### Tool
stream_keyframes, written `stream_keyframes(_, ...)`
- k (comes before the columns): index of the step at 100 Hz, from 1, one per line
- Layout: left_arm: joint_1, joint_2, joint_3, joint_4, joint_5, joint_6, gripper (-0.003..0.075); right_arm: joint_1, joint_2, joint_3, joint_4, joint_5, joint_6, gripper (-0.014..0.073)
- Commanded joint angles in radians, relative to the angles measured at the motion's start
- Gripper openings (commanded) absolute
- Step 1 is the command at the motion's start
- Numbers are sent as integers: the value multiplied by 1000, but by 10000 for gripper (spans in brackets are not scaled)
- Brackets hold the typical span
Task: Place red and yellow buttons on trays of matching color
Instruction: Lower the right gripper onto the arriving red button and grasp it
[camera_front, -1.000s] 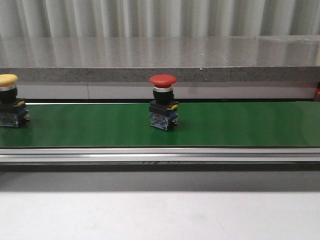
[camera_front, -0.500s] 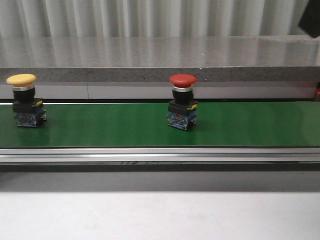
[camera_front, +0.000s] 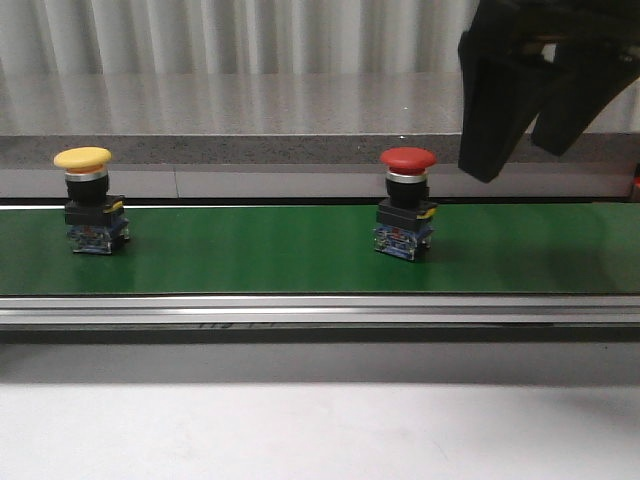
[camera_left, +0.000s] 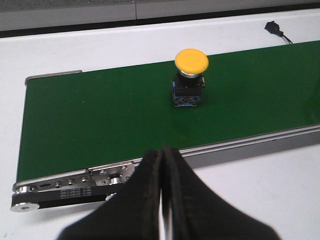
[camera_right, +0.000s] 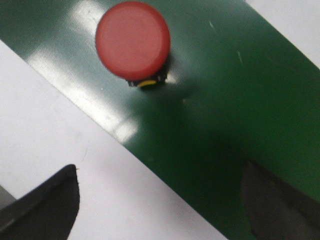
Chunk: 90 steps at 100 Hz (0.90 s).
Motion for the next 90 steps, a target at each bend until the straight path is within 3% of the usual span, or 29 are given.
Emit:
stream_keyframes(1,-9,0,-25,-12,-59,-1,-20,2,-3,-42,3,-44,-31,644)
stream_keyframes(35,-9,0,-25,-12,-59,-1,-20,2,64,-42,29,-200,-75,627)
stream_keyframes(42,-9,0,-25,-12,-59,-1,-20,2,77,-42,29,-211,-83,550)
stream_keyframes(54,-9,0,-25,-12,-59,-1,-20,2,87,-40,29,-213,-84,270)
stream_keyframes(64,-9,0,-25,-12,-59,-1,-20,0,84,-40,28,-215,-84,100)
stream_keyframes(71,-9,0,-25,-12,-59,-1,-20,-5,76,-41,28,-218,-83,54)
stream_keyframes(90,-9,0,-25,-12,-58,-1,-20,-66,9,-41,28,-221,-79,50)
